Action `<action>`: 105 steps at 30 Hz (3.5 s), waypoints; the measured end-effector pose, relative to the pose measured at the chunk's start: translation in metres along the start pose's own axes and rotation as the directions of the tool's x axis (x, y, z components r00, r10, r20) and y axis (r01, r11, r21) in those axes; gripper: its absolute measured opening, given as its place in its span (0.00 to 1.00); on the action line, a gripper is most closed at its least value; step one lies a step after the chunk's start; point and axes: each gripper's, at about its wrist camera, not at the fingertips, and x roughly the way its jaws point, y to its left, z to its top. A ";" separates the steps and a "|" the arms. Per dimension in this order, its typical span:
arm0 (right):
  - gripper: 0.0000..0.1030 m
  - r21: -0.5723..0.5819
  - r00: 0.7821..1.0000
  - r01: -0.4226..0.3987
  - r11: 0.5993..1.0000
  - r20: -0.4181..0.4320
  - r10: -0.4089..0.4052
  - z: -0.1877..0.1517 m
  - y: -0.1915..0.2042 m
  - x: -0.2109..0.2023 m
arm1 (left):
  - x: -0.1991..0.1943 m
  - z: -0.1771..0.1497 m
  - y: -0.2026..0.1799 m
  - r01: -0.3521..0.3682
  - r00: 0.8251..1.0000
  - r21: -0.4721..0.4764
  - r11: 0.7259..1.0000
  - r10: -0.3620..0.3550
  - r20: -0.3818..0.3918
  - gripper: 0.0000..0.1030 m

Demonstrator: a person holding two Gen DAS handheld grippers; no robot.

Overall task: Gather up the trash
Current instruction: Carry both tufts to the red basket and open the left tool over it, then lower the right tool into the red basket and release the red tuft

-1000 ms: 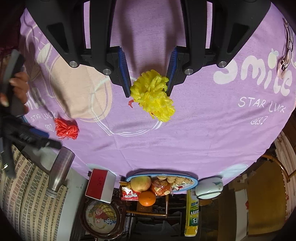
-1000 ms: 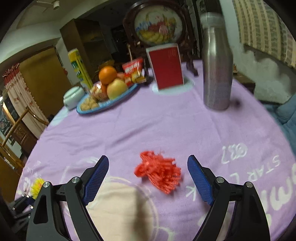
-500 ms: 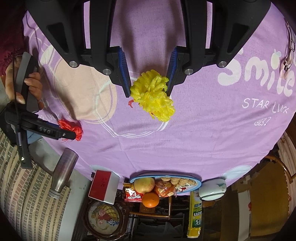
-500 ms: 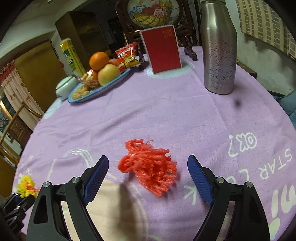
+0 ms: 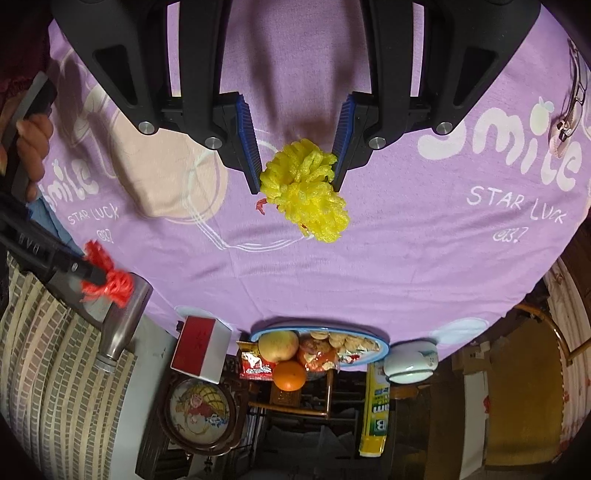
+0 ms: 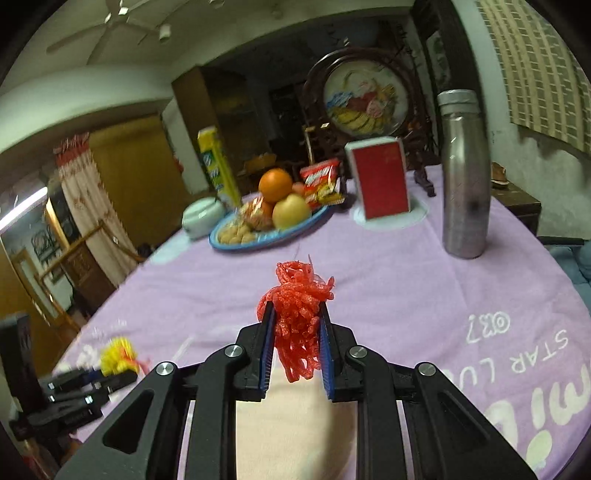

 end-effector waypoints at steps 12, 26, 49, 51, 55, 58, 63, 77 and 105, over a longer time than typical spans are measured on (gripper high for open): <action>0.21 -0.056 0.999 -0.021 0.998 0.044 0.024 -0.042 0.046 -0.050 | -0.035 -0.015 0.002 -0.017 0.997 -0.007 1.000 0.018 0.072 0.37; 0.21 -0.088 0.984 -0.150 0.985 0.084 0.158 -0.071 0.104 -0.126 | -0.153 -0.060 0.041 -0.057 0.982 -0.096 0.994 0.074 0.177 0.37; 0.20 -0.303 0.897 -0.441 0.845 -0.114 0.427 -0.144 0.275 -0.157 | -0.277 -0.257 0.206 -0.394 0.913 -0.383 0.836 0.405 -0.055 0.37; 0.20 -0.316 0.887 -0.461 0.829 -0.140 0.440 -0.150 0.289 -0.157 | -0.274 -0.272 0.218 -0.405 0.911 -0.399 0.823 0.401 -0.098 0.37; 0.20 -0.348 0.869 -0.495 0.796 -0.202 0.452 -0.163 0.317 -0.152 | -0.260 -0.289 0.234 -0.393 0.919 -0.429 0.813 0.360 -0.161 0.39; 0.21 -0.367 0.861 -0.509 0.779 -0.237 0.451 -0.172 0.330 -0.149 | -0.258 -0.293 0.237 -0.406 0.914 -0.431 0.806 0.367 -0.174 0.60; 0.21 -0.382 0.838 -0.543 0.748 -0.302 0.454 -0.190 0.350 -0.145 | -0.275 -0.296 0.246 -0.447 0.890 -0.474 0.759 0.433 -0.146 0.87; 0.21 -0.399 0.739 -0.660 0.636 -0.496 0.456 -0.234 0.405 -0.125 | -0.306 -0.300 0.278 -0.522 0.817 -0.549 0.653 0.567 -0.104 0.93; 0.45 -0.369 0.652 -0.743 0.558 -0.587 0.480 -0.257 0.462 -0.103 | -0.313 -0.315 0.302 -0.544 0.800 -0.582 0.605 0.582 -0.143 0.93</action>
